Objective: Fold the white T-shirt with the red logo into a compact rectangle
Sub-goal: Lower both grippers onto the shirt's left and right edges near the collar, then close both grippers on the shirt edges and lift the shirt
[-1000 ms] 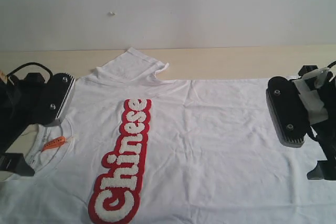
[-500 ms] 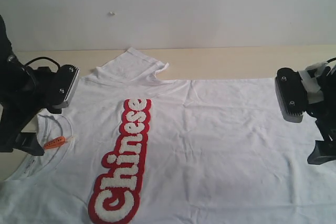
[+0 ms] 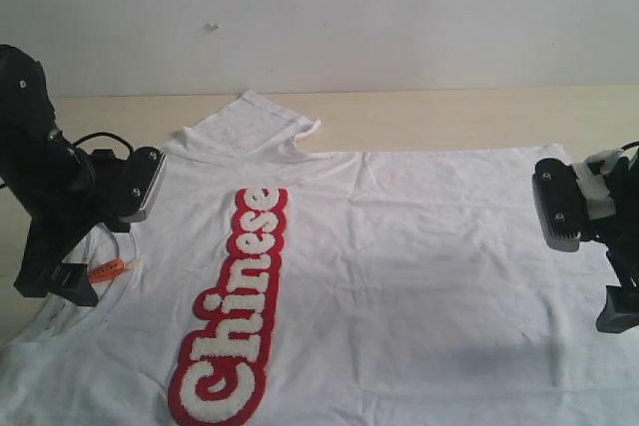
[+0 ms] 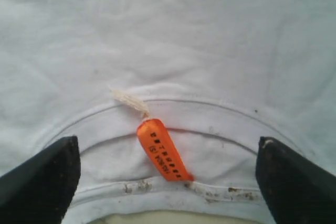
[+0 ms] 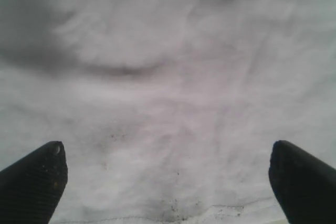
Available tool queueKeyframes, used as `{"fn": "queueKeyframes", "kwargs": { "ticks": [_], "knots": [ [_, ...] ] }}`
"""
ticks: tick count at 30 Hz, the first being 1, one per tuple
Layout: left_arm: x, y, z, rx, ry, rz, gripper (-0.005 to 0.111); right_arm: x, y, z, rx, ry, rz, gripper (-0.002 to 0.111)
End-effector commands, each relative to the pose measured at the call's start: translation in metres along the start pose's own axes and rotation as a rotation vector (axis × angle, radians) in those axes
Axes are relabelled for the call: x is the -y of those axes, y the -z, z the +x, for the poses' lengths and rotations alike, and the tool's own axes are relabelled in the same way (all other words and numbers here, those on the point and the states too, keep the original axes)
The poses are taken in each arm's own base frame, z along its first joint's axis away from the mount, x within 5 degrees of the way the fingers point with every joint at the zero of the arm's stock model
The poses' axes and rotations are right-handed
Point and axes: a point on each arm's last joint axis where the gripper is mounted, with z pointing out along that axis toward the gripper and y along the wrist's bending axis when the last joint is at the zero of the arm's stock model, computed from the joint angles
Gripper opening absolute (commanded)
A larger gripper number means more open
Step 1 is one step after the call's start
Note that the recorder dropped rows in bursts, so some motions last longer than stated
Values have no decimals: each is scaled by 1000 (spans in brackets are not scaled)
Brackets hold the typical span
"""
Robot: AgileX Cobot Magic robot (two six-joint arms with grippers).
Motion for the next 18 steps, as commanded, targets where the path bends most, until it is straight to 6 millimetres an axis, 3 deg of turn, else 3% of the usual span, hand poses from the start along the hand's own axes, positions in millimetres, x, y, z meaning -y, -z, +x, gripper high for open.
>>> {"fn": "queueKeyframes", "kwargs": {
  "ticks": [1, 5, 14, 18],
  "knots": [
    [-5, -11, 0, 22, 29, 17, 86, 3, -2, 3, -4, -3, 5, 99],
    [-4, -25, 1, 19, 33, 53, 86, 5, -13, 5, -28, 20, -10, 99],
    [-5, -30, 2, 18, 34, 49, 86, 13, -40, 7, -55, 41, -59, 96],
    [-4, -44, 3, 14, 59, 78, 86, 13, -44, 7, -56, 41, -66, 93]
  ]
}}
